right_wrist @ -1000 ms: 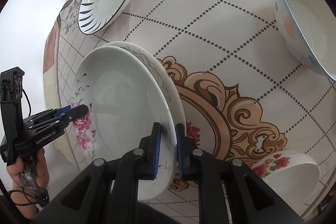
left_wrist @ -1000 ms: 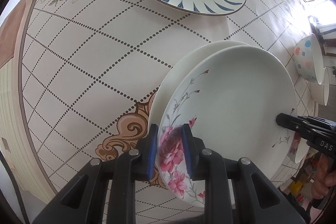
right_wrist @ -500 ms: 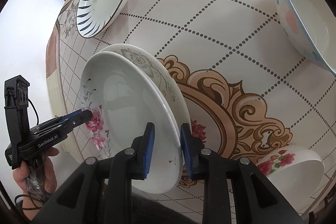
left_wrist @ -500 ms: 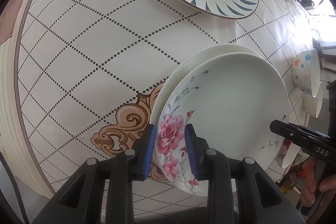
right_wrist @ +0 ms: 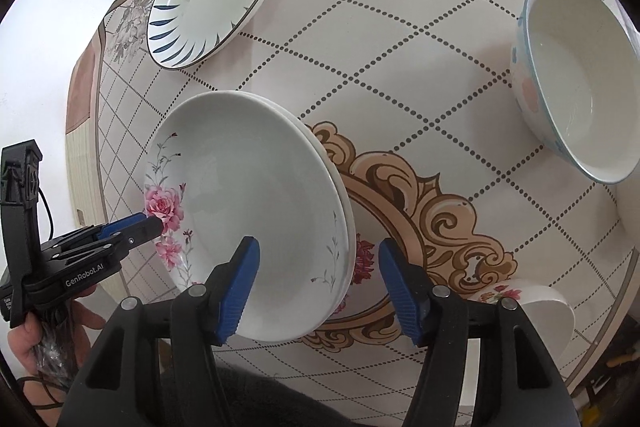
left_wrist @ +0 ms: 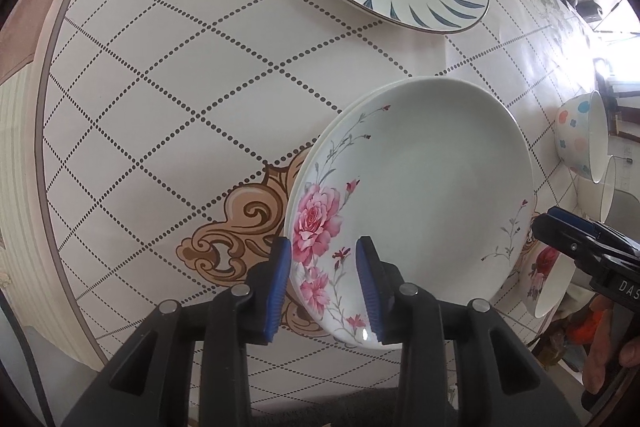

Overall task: Organize plates and bowls
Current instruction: 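Lower the pink-flower plate onto the grey-flower plate and open both grippers, then move both grippers to the blue-striped plate and pinch its rim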

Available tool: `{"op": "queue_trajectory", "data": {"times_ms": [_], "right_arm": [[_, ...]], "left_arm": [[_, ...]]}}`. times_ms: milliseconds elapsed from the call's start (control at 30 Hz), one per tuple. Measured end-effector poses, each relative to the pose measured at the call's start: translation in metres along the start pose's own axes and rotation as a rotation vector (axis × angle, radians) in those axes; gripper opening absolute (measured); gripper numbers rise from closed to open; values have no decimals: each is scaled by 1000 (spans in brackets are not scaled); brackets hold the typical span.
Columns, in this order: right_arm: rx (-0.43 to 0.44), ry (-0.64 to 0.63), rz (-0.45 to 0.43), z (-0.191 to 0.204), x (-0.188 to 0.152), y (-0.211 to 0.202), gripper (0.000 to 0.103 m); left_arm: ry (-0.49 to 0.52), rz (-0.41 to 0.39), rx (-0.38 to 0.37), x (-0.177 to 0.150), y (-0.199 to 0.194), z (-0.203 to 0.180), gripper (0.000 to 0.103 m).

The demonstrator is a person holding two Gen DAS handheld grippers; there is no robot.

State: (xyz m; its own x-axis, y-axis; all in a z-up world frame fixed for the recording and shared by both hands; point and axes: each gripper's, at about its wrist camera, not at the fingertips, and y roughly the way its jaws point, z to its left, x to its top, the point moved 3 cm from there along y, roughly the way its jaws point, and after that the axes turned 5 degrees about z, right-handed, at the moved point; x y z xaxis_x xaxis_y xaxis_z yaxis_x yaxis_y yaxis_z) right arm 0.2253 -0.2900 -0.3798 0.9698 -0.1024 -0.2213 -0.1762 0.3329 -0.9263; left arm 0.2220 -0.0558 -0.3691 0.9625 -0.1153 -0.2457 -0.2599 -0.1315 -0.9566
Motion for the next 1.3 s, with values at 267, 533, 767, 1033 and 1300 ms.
{"op": "queue_trajectory", "data": {"times_ms": [267, 533, 767, 1033, 1300], "right_arm": [[16, 5, -57, 10, 35, -26, 81], [16, 80, -55, 26, 111, -25, 81], [14, 105, -44, 39, 173, -13, 81], [-39, 77, -31, 49, 217, 3, 79], [-24, 55, -5, 51, 230, 15, 57]], "left_arm": [[-24, -63, 36, 39, -39, -26, 31], [-49, -86, 207, 124, -57, -11, 31], [-72, -69, 238, 188, -61, 2, 31], [-60, -38, 214, 228, -38, 7, 30], [-69, -39, 140, 238, -36, 11, 29]]}}
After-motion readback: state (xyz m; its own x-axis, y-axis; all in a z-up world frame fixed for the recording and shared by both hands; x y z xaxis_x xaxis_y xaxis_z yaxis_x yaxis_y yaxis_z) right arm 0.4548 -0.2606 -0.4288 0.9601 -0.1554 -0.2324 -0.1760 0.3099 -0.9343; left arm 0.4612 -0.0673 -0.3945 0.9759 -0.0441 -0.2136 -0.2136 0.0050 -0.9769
